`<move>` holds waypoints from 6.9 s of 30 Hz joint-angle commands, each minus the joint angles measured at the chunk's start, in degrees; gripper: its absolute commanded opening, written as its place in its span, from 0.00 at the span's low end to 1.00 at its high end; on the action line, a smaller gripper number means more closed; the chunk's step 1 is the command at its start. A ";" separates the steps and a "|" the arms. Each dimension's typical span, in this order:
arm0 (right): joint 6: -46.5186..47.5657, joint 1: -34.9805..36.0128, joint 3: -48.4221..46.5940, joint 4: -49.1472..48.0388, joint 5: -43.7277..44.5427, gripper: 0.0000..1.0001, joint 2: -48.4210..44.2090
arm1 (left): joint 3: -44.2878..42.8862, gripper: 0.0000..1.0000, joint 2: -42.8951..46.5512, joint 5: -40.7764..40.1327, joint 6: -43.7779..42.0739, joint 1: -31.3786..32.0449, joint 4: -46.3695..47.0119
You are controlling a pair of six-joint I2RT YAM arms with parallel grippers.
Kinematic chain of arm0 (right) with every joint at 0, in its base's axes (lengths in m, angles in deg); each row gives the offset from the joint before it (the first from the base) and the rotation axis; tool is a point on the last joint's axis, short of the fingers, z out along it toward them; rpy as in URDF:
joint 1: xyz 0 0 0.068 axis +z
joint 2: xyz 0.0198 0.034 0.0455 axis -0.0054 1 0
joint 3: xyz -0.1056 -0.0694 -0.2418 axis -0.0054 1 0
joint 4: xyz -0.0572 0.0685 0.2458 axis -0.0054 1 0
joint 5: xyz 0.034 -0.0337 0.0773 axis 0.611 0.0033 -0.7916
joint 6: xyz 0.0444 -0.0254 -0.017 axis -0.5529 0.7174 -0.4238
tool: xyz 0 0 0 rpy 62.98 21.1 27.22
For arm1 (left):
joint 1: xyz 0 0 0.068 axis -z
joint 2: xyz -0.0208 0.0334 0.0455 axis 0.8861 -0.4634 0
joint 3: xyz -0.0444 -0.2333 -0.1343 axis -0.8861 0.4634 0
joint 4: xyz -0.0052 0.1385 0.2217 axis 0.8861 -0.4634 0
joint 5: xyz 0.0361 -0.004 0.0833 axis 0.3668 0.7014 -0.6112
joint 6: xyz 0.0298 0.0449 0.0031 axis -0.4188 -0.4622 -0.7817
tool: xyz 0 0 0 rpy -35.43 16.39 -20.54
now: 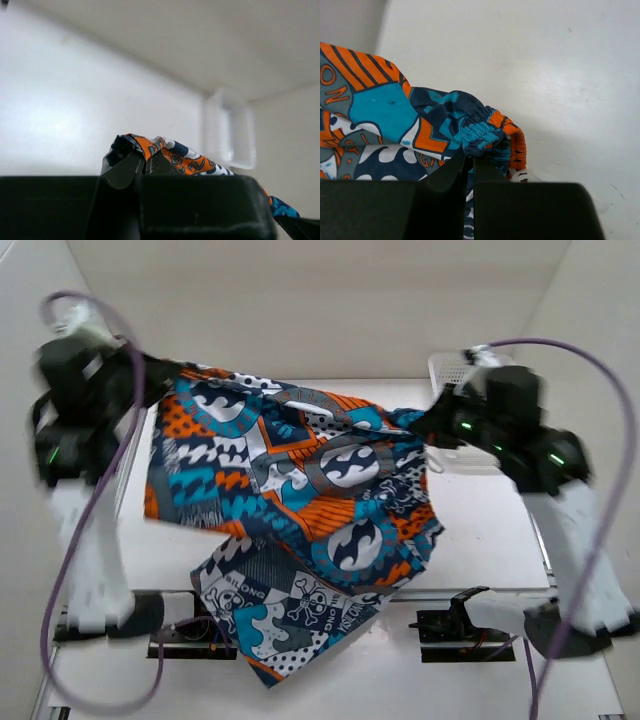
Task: Fold and stack the shorts
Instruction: Flatten the shorts out, then fold the shorts
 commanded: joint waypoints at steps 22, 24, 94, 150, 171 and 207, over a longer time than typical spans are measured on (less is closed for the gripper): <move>2.40 -5.20 -12.93 -13.83 3.61 0.00 54.10 | -10.67 0.11 -42.28 -1.88 -9.53 -4.66 4.01; 2.40 -5.20 -9.00 -13.82 3.61 0.00 50.68 | -4.08 0.11 -37.88 -1.36 -10.06 -4.66 3.49; -7.44 -20.14 58.09 -29.45 -2.53 0.97 11.54 | 61.15 0.91 -14.36 -7.60 8.83 26.37 9.54; -1.82 -20.76 45.27 -34.47 -7.46 0.88 27.02 | 43.66 0.68 -40.40 -3.03 -1.01 3.86 11.40; 1.26 -12.42 28.59 -25.52 1.38 0.00 22.55 | 43.14 0.10 -41.46 0.31 0.13 7.91 11.92; -2.34 -20.48 37.08 -27.08 -3.23 0.84 28.60 | 42.61 0.10 -40.93 0.84 -1.45 8.96 11.92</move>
